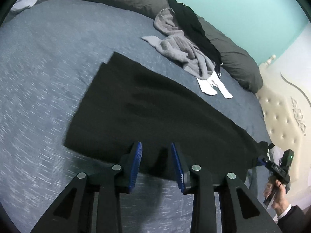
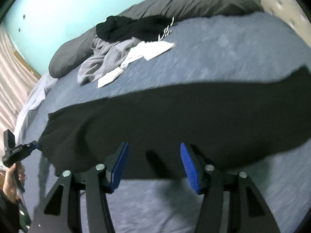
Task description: Fold clothes
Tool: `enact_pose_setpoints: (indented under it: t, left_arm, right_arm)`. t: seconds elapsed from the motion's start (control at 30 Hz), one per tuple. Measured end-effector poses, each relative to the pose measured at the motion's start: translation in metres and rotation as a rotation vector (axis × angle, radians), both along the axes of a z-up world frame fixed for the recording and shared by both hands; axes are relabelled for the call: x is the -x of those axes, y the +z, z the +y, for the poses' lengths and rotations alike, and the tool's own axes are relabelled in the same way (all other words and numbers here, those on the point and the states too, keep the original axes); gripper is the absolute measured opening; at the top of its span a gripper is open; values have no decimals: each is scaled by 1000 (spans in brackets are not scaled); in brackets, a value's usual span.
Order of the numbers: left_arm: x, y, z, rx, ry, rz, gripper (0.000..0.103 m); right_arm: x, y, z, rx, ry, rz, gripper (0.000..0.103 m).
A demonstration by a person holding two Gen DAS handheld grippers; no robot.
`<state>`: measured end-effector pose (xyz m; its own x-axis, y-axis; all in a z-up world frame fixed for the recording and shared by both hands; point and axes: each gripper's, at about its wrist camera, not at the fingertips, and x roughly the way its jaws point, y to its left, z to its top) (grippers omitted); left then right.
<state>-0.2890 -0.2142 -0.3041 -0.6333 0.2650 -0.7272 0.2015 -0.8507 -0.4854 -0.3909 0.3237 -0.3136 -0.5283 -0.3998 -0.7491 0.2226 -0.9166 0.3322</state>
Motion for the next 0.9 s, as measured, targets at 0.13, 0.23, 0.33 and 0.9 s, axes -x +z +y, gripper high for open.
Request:
enact_pose_setpoints:
  t: [0.13,0.23,0.33,0.9]
  left_arm:
    - [1,-6,8,9,28,10,38]
    - [2,-10,14,18,40,21,40]
    - [1,-15,19,29,43,29,41]
    - [-9,-31,32,43,10,26,42]
  right_arm:
    - [31,5,4,-115,55,21,56]
    - [50,9,1,-155,93,52,56]
    - [66,12,-10,-188,134,69,56]
    - [102,-19,-91,-405,409,36,16]
